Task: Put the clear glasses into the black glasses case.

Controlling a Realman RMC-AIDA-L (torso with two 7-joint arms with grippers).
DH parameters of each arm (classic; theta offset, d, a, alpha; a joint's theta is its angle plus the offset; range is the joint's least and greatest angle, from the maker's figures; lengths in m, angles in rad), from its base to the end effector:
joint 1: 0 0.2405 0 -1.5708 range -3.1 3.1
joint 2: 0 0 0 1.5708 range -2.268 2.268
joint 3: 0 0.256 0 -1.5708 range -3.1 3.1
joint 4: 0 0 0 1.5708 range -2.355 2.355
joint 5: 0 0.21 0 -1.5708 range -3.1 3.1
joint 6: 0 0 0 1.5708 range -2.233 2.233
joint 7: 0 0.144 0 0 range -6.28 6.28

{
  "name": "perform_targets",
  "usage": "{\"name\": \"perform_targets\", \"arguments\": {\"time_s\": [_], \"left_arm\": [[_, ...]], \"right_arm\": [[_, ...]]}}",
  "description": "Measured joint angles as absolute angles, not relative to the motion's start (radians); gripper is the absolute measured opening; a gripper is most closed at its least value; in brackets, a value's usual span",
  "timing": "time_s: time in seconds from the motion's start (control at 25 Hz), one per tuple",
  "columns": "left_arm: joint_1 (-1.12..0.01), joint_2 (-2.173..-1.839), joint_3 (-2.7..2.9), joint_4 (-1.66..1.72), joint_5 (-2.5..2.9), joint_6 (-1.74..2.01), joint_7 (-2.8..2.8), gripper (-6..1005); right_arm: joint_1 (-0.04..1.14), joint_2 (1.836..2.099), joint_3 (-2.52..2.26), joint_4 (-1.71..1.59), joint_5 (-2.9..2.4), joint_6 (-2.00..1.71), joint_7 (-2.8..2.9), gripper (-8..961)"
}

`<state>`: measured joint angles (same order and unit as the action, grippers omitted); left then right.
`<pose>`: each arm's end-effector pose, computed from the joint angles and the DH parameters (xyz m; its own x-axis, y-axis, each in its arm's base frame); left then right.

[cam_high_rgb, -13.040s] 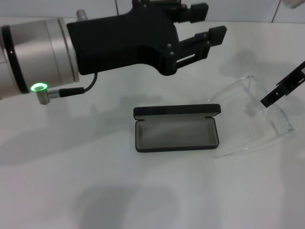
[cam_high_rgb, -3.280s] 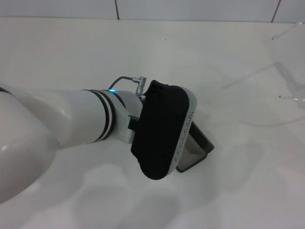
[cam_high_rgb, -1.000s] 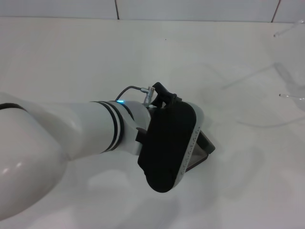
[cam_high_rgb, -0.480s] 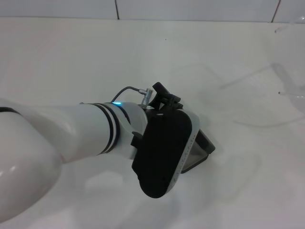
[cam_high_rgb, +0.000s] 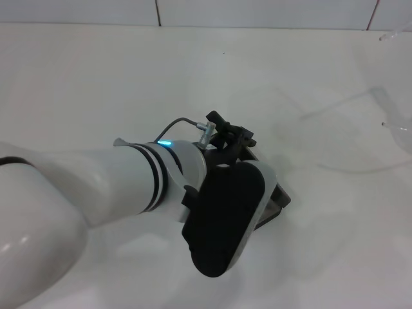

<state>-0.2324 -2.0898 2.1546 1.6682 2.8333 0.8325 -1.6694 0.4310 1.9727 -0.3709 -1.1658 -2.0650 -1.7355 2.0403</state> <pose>-0.1230 0.2812 -0.0961 0.5859 -0.6327 -0.5064 -0.7987 -0.5566 -0.2287 0.2885 0.3187 0.1699 0.5554 -0.5270 -0.6432 -0.8060 -0.5316 -0.2604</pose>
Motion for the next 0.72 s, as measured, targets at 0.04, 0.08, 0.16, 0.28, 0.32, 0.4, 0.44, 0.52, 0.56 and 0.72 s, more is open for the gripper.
{"name": "perform_targets", "arguments": {"time_s": [0.04, 0.08, 0.16, 0.28, 0.32, 0.4, 0.44, 0.52, 0.56, 0.72], "left_arm": [[-0.230, -2.090, 2.158, 1.668, 2.833, 0.828, -1.663, 458], [-0.228, -2.091, 2.161, 1.667, 2.833, 0.825, -1.659, 455], [-0.227, -2.091, 2.166, 1.662, 2.833, 0.823, -1.655, 451], [-0.230, -2.091, 2.168, 1.642, 2.833, 0.818, -1.647, 445], [-0.231, -2.091, 2.168, 1.637, 2.833, 0.815, -1.646, 443], [-0.231, -2.091, 2.167, 1.634, 2.833, 0.813, -1.645, 439], [-0.230, -2.091, 2.165, 1.633, 2.833, 0.812, -1.644, 437], [-0.230, -2.091, 2.163, 1.633, 2.833, 0.812, -1.644, 433], [-0.231, -2.091, 2.163, 1.631, 2.833, 0.811, -1.643, 431], [-0.233, -2.091, 2.166, 1.621, 2.833, 0.790, -1.643, 422]], "right_arm": [[0.431, 1.972, -0.371, -1.165, -2.065, -1.736, 2.040, 118], [0.431, 1.972, -0.371, -1.164, -2.065, -1.736, 2.040, 118], [0.431, 1.972, -0.371, -1.163, -2.065, -1.736, 2.040, 119], [0.431, 1.971, -0.370, -1.159, -2.065, -1.736, 2.040, 119], [0.431, 1.971, -0.369, -1.157, -2.065, -1.736, 2.040, 119], [0.431, 1.969, -0.367, -1.154, -2.065, -1.738, 2.040, 119], [0.431, 1.969, -0.365, -1.152, -2.065, -1.740, 2.040, 119], [0.431, 1.968, -0.362, -1.151, -2.065, -1.741, 2.040, 119], [0.431, 1.968, -0.362, -1.151, -2.065, -1.741, 2.040, 119], [0.431, 1.967, -0.362, -1.149, -2.064, -1.741, 2.040, 118]]}}
